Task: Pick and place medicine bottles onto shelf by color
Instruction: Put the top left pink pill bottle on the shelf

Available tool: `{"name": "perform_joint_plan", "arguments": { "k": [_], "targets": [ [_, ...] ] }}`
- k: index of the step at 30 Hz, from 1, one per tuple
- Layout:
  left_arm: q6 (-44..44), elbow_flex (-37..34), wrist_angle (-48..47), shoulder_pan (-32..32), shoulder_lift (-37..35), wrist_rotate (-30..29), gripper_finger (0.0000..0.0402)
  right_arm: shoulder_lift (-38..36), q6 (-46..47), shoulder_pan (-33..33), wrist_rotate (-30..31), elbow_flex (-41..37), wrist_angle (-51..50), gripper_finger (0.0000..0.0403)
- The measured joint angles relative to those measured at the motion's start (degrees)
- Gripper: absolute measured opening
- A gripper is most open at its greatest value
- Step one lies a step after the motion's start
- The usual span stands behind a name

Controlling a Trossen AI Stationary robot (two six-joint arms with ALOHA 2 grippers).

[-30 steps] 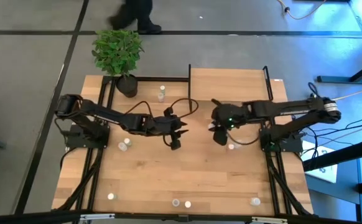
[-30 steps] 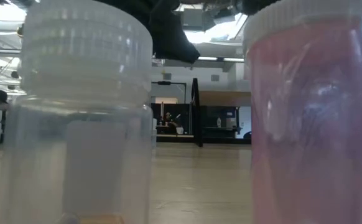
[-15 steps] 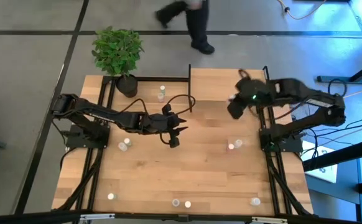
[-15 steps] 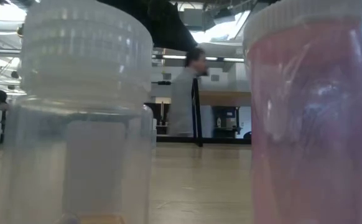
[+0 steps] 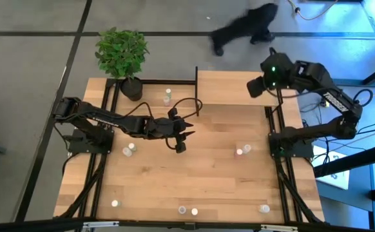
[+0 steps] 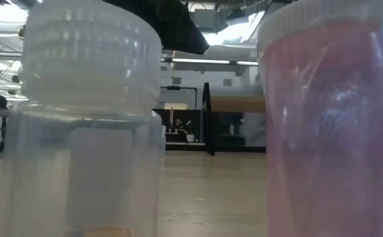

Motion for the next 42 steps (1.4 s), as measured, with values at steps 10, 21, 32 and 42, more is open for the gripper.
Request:
{"name": "perform_joint_plan", "arguments": {
  "k": [10,21,32,42],
  "targets": [
    [7.2,0.0,7.5,0.0,0.0,-7.2,0.0124,6.7,-2.6,-16.1,-7.6,0.0,1.5,0.0118],
    [9.1,0.0,10.9,-0.1,0.0,-21.8,0.0124,14.3,-5.1,-26.8,-7.8,0.0,1.8,0.0118],
    [9.0,0.0,10.7,-0.1,0.0,-21.8,0.0124,16.7,-3.3,-29.2,-9.9,-2.8,6.5,0.0122],
    [9.0,0.0,10.7,-0.1,0.0,-21.8,0.0124,16.5,0.8,-29.2,-6.9,-10.9,14.4,0.0123]
  ]
}}
